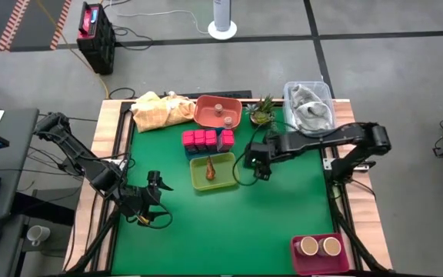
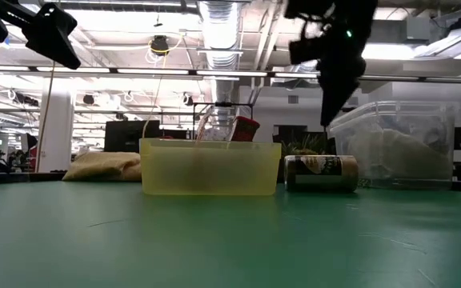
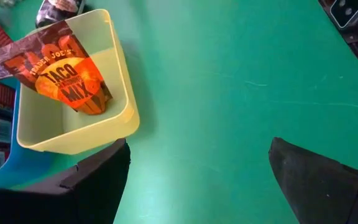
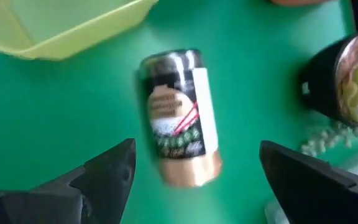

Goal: Sort spices by type
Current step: Put the gold seasoning can into the pink bin

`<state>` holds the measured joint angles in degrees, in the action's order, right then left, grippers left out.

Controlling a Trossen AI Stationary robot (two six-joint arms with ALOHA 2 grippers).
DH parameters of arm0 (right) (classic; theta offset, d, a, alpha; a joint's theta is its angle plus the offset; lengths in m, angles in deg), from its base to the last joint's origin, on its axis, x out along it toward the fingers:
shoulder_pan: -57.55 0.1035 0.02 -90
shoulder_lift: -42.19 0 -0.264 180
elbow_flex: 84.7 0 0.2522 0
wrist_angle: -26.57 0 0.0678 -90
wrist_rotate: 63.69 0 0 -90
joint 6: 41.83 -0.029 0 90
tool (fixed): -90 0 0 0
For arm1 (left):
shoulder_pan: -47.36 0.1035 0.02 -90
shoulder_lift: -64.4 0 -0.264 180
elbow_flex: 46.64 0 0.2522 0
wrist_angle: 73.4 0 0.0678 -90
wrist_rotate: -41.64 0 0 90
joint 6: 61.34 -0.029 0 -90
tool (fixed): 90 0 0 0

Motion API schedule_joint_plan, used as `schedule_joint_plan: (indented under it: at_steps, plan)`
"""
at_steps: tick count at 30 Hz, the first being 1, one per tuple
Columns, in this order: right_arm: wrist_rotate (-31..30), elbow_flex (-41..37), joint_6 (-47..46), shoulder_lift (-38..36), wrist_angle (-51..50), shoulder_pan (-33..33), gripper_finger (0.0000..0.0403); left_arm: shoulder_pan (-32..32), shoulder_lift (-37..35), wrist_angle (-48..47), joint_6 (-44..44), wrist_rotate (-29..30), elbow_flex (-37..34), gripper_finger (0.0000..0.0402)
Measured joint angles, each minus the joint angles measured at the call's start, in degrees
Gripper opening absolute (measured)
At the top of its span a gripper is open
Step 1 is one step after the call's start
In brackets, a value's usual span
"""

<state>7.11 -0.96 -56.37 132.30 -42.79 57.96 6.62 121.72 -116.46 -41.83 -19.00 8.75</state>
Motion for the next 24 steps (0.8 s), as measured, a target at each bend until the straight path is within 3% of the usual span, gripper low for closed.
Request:
schedule_joint_plan:
  at_steps: [5,9,24]
  plan:
    - [4.43,-12.02,3.87,-7.45,13.37,-1.49,0.0368,0.96,0.00,0.02,0.64,0.00,0.00,0.0366]
    - [5.83,-17.30,6.80,-11.94,19.06,-2.90,0.0368,1.77,-0.01,0.52,1.72,0.00,0.00,0.0366]
    - [4.05,-18.10,9.54,-12.07,21.40,-1.12,0.0368,5.81,-0.02,4.15,4.94,4.77,3.76,0.0366]
